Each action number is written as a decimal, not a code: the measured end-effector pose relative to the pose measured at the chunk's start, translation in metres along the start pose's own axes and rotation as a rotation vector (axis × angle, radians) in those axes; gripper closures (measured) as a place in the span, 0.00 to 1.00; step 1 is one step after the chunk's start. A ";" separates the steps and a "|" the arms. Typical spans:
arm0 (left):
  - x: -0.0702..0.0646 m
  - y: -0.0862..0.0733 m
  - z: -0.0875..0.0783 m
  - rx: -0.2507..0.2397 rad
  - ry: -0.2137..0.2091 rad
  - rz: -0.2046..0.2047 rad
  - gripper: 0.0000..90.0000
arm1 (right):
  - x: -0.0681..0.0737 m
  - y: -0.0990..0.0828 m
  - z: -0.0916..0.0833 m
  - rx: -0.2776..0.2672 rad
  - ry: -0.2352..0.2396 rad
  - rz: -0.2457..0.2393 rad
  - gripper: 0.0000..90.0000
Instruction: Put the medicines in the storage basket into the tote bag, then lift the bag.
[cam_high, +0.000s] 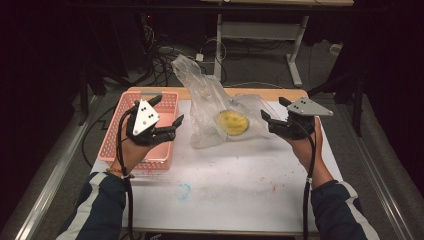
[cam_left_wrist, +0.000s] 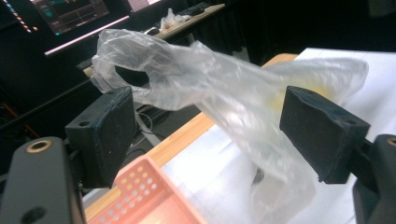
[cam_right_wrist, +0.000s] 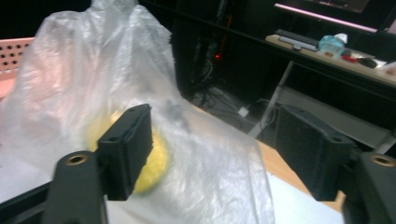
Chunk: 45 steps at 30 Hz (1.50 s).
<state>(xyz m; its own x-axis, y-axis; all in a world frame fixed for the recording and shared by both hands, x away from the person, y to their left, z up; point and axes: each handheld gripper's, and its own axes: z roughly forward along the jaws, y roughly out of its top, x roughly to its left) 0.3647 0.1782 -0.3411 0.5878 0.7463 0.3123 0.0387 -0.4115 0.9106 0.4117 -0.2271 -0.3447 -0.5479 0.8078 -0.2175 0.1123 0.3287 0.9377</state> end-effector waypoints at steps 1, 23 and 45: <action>-0.003 -0.004 -0.002 0.003 0.002 0.008 0.20 | 0.001 -0.002 -0.003 -0.003 0.009 -0.001 0.28; -0.060 -0.076 -0.027 0.134 -0.070 0.054 0.20 | 0.040 -0.063 -0.070 -0.008 0.107 -0.075 0.18; -0.079 -0.112 -0.036 0.234 -0.095 0.069 0.16 | 0.058 -0.127 -0.101 0.046 0.102 -0.074 0.18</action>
<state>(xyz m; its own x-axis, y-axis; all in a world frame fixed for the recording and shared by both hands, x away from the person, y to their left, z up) 0.2854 0.1840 -0.4578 0.6685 0.6642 0.3346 0.1754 -0.5781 0.7969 0.2820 -0.2709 -0.4489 -0.6374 0.7272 -0.2547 0.1051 0.4096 0.9062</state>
